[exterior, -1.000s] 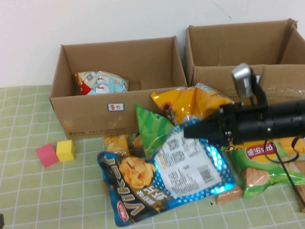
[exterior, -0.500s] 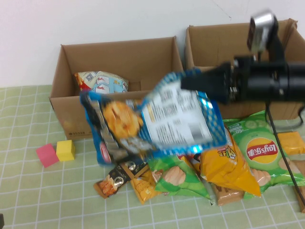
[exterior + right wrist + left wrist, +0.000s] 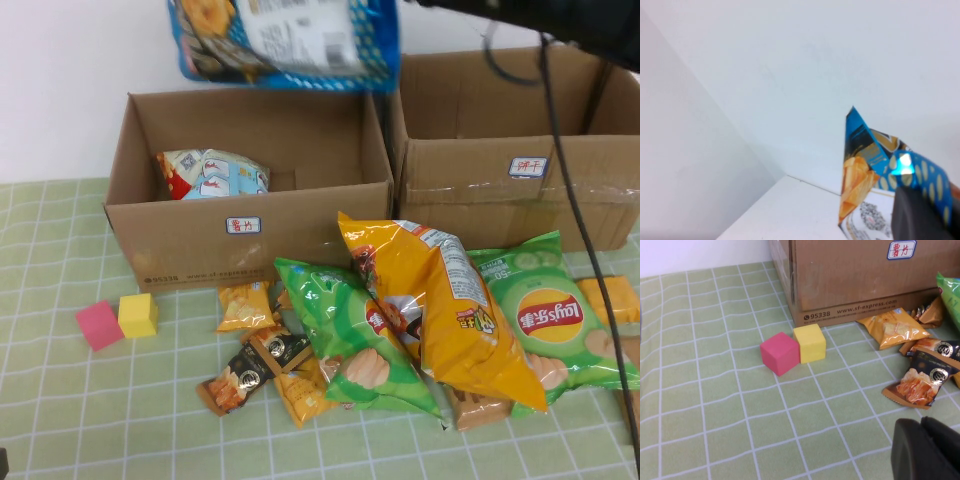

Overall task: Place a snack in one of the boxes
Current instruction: Place the potato chip in the potato chip box, then pick up the biscuit

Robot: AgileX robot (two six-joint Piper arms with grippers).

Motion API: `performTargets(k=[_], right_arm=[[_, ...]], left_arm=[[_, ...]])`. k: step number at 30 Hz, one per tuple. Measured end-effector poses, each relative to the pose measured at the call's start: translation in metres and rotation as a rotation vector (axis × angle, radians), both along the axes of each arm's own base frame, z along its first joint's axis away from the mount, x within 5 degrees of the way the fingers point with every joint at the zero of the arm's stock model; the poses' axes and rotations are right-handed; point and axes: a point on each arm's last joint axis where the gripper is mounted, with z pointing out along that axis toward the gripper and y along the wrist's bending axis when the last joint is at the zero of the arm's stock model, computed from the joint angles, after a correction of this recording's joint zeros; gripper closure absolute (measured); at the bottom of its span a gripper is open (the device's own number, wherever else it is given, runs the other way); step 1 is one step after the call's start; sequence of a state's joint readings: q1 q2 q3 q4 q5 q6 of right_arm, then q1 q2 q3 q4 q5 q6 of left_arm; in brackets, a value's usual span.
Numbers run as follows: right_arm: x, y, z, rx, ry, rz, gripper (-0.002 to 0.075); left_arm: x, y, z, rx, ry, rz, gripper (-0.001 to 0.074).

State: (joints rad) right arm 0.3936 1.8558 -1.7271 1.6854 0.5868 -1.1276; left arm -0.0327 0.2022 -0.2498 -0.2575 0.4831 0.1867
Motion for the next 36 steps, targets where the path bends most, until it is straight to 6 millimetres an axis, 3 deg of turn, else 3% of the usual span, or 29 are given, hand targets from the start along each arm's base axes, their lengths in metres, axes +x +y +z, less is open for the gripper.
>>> performTargets(k=[3, 9, 12, 14, 17, 19, 23, 27, 31, 33, 36], right_arm=[[0.022, 0.015, -0.006, 0.010, -0.023, 0.011, 0.0711], [0.067, 0.038, -0.070, -0.025, 0.053, 0.010, 0.0706], [0.080, 0.040, -0.099, -0.051, 0.108, -0.028, 0.0631], [0.085, 0.040, -0.109, -0.058, 0.130, -0.053, 0.0529], [0.087, 0.039, -0.111, -0.082, 0.131, -0.084, 0.0333], [0.087, 0.036, -0.110, -0.125, 0.107, -0.088, 0.0260], [0.082, 0.024, -0.093, -0.250, 0.024, -0.101, 0.0203], [0.065, 0.003, -0.051, -0.331, -0.008, -0.093, 0.0271], [0.029, -0.029, -0.005, -0.418, 0.117, -0.051, 0.0579], [0.012, -0.049, 0.010, -0.543, 0.141, -0.053, 0.0655], [-0.015, -0.081, 0.025, -0.763, 0.180, -0.073, 0.0701]], left_arm=[[0.000, 0.000, 0.000, 0.000, 0.000, 0.000, 0.0737], [0.000, 0.000, 0.000, 0.000, 0.000, 0.000, 0.0737], [0.000, 0.000, 0.000, 0.000, 0.000, 0.000, 0.0737], [0.000, 0.000, 0.000, 0.000, 0.000, 0.000, 0.0737], [0.000, 0.000, 0.000, 0.000, 0.000, 0.000, 0.0737], [0.000, 0.000, 0.000, 0.000, 0.000, 0.000, 0.0737], [0.000, 0.000, 0.000, 0.000, 0.000, 0.000, 0.0737], [0.000, 0.000, 0.000, 0.000, 0.000, 0.000, 0.0737], [0.000, 0.000, 0.000, 0.000, -0.003, 0.001, 0.0737], [0.000, 0.000, 0.000, 0.000, -0.002, 0.001, 0.0737], [0.000, 0.000, 0.000, 0.000, -0.001, 0.001, 0.0737]])
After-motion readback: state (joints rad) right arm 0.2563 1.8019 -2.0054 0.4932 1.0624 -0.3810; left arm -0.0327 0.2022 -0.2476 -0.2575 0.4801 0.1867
